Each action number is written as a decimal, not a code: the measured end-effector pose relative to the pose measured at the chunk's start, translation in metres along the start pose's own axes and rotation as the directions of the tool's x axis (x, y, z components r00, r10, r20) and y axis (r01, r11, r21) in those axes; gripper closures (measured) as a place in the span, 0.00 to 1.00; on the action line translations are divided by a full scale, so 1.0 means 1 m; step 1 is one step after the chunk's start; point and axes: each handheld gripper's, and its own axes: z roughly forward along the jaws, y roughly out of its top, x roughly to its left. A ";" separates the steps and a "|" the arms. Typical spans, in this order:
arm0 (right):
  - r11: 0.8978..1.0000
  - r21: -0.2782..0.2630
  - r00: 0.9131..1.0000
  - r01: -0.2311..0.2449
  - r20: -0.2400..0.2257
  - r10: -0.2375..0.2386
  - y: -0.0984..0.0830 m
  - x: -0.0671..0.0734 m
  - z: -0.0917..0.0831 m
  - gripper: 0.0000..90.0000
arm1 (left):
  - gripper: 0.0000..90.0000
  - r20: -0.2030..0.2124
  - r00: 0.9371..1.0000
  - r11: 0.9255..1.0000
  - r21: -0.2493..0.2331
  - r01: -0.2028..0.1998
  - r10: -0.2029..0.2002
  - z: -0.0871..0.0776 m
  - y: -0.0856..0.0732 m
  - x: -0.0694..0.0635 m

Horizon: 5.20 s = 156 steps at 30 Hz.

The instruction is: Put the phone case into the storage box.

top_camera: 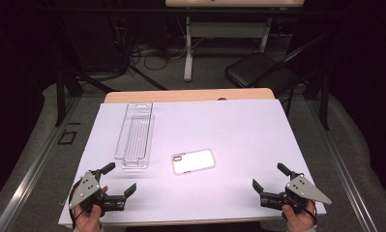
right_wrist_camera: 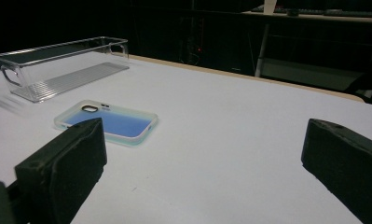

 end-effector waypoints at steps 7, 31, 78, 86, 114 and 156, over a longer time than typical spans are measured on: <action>1.000 0.020 1.000 -0.004 -0.004 0.004 0.000 0.000 0.002 0.00 | 0.00 0.001 1.000 1.000 0.003 0.000 0.000 0.001 0.000 -0.001; 0.959 0.267 0.993 -0.092 -0.043 0.107 0.026 0.005 0.045 0.01 | 0.00 -0.007 1.000 0.999 0.031 0.013 -0.013 0.000 -0.002 -0.001; 0.795 0.607 0.993 0.000 -0.093 0.071 0.080 0.035 0.174 0.16 | 0.00 -0.001 1.000 0.998 0.052 0.022 -0.022 0.002 -0.004 0.000; 0.783 0.623 0.993 0.010 -0.095 0.063 0.083 0.039 0.194 0.16 | 0.00 -0.001 1.000 0.998 0.057 0.019 -0.019 0.003 -0.004 0.000; 0.655 0.754 0.995 0.056 -0.094 0.023 0.083 0.044 0.233 0.24 | 0.00 0.010 1.000 0.998 0.060 0.020 -0.021 0.004 -0.005 0.000; 0.601 0.798 0.997 -0.051 0.003 0.080 0.059 0.052 0.243 0.61 | 0.01 0.022 0.999 0.997 0.066 0.027 -0.028 0.005 -0.006 0.000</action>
